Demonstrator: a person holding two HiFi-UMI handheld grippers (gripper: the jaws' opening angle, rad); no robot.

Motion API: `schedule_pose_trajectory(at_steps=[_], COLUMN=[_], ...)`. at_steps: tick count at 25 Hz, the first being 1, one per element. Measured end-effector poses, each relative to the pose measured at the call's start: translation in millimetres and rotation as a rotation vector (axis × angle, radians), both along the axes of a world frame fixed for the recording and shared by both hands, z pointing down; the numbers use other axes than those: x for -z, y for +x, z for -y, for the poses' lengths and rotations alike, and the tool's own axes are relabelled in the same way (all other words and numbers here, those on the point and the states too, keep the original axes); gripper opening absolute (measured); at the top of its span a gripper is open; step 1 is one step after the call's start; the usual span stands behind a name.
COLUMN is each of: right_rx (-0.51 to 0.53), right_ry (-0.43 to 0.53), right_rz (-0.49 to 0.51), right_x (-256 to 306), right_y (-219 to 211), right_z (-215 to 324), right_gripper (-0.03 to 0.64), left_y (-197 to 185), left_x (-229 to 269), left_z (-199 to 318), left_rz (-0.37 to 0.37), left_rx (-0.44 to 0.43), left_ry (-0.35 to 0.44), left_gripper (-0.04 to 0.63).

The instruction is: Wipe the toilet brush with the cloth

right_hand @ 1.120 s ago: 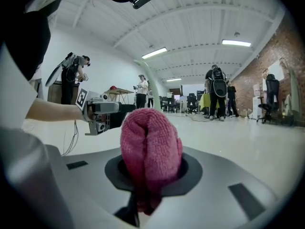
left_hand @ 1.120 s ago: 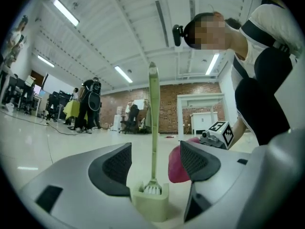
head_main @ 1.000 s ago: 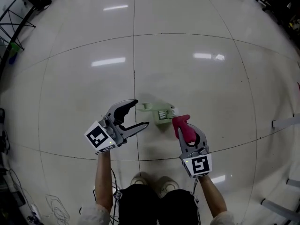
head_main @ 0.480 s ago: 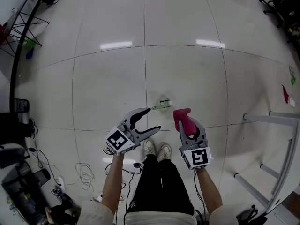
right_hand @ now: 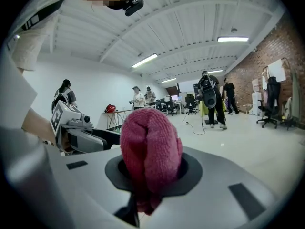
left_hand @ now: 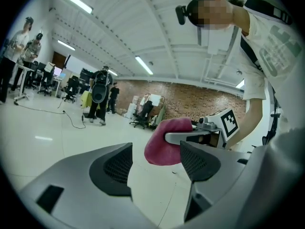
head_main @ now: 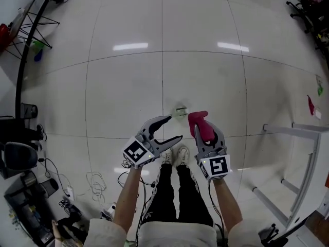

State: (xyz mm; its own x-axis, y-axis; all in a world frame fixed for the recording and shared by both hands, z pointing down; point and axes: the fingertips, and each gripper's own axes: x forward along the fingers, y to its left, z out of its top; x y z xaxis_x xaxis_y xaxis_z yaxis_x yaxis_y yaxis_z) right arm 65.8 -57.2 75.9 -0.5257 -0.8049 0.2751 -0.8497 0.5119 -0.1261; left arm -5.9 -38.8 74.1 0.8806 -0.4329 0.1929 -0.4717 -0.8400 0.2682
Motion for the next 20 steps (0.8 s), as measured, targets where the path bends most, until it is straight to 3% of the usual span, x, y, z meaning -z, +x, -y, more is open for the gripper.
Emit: schedule_pose_trajectory(at_steps=[5,7,8,10,12,15,18,20], right_rx=[0.016,0.031,0.036,0.036,0.028,0.029,0.029,0.025], right_ry=[-0.028,-0.040,-0.048,-0.073,-0.108,-0.160,-0.197,-0.217], right_rz=[-0.003,-0.019,-0.025,-0.030,-0.031,-0.039,-0.043,-0.043], right_x=[-23,-42,-53,-78,-105,-141,-169,-184], right_y=[11,8,5,1,-3,-9,-12,-12], right_z=[3,3,3,3,-1,-11,-20,-24], right_gripper=[0.069,0.069,0.069,0.069,0.069,0.069,0.069,0.069], left_y=[17,17,14,7,-2,-12,-19,-20], left_x=[-18,-42,-61,-108,-156,-225,-285,-309], left_z=[13,18,20,24,27,25,16,13], left_rz=[0.032,0.094,0.165,0.338,0.460,0.606,0.798,0.873], left_rx=[0.015,0.017,0.010,-0.010,-0.031,-0.141,-0.308,-0.369], left_ry=[0.016,0.028,0.042,0.074,0.073,0.007,-0.035,-0.046], left_gripper=[0.314,0.313,0.258,0.086,0.003,0.026,0.132,0.137])
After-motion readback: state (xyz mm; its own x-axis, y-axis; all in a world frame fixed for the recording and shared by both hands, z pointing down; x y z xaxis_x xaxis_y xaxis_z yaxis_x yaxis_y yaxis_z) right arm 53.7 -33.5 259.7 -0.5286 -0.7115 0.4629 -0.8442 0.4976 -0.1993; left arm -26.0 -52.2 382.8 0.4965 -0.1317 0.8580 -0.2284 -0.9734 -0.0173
